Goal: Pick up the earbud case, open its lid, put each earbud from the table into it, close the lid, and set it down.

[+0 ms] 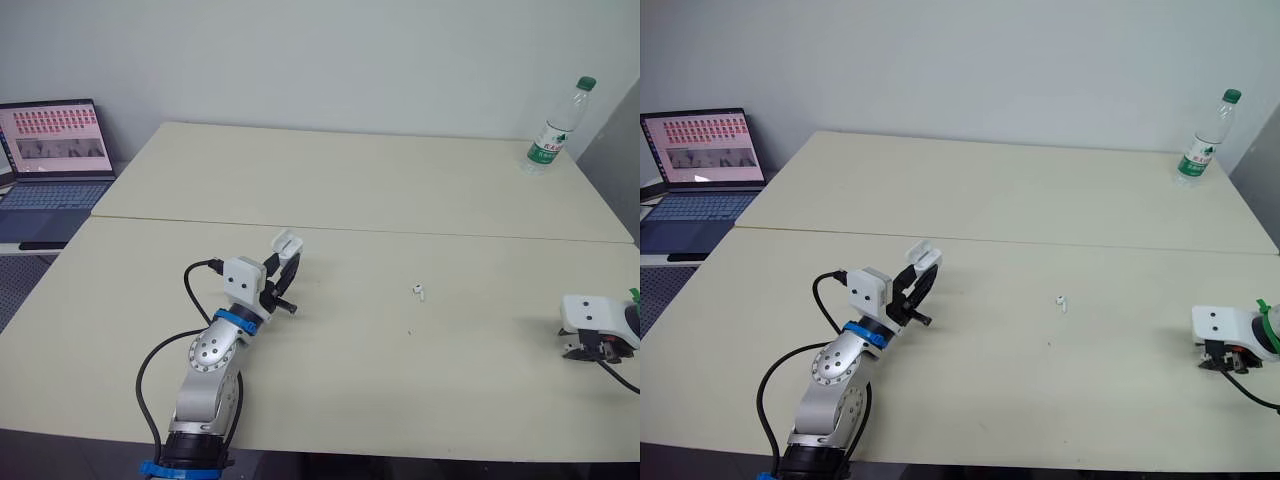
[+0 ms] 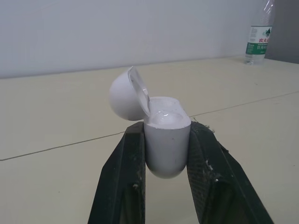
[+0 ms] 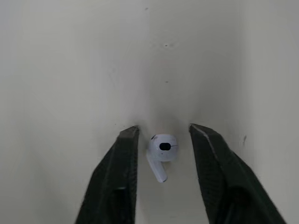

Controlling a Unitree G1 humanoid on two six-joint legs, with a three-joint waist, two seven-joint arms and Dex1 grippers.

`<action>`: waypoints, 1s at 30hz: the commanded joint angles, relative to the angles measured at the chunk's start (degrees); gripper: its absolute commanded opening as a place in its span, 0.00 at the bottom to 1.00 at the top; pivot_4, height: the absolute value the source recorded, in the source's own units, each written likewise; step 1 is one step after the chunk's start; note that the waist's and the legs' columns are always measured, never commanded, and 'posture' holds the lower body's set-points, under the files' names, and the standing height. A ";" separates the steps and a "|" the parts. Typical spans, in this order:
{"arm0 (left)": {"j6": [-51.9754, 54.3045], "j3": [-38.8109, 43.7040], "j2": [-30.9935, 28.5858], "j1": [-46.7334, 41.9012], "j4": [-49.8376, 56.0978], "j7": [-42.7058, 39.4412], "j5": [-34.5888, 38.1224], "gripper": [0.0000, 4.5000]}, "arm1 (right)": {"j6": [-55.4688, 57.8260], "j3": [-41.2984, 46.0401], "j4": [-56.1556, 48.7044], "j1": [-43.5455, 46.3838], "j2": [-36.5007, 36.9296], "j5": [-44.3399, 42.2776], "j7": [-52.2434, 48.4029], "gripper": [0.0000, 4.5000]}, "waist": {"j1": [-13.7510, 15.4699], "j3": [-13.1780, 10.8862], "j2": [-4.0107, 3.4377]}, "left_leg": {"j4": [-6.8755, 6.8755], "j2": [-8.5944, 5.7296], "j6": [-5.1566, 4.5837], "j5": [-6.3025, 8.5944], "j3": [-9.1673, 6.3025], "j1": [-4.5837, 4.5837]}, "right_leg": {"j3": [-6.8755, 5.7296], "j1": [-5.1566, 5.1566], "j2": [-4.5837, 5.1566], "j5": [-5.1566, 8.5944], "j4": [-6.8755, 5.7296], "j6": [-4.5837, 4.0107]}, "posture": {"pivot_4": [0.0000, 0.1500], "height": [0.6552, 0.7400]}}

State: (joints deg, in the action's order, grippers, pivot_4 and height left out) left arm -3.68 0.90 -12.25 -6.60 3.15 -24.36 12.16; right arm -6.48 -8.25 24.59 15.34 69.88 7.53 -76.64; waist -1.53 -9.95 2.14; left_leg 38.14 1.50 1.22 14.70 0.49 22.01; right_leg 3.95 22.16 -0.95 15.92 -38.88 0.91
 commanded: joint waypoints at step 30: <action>1.21 -3.51 2.07 -6.60 1.62 -2.57 0.99 0.19 | 53.46 9.56 -46.89 18.83 -63.74 -40.23 46.34 0.08 | 0.73 -0.08 -0.25 | 0.04 -0.15 0.04 -0.01 -0.40 1.26 | -0.34 1.05 0.17 -0.07 -0.10 0.04 | 1.00 1.00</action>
State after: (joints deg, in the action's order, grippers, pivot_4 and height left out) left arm -2.45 -2.01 -10.74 -12.10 3.54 -26.75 12.67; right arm 49.36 1.77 -20.32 34.98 6.68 -33.22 -32.23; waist -0.79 -10.03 1.88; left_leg 38.19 1.34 1.25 14.70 0.12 23.29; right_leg 3.62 23.21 -0.74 15.84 -38.95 0.97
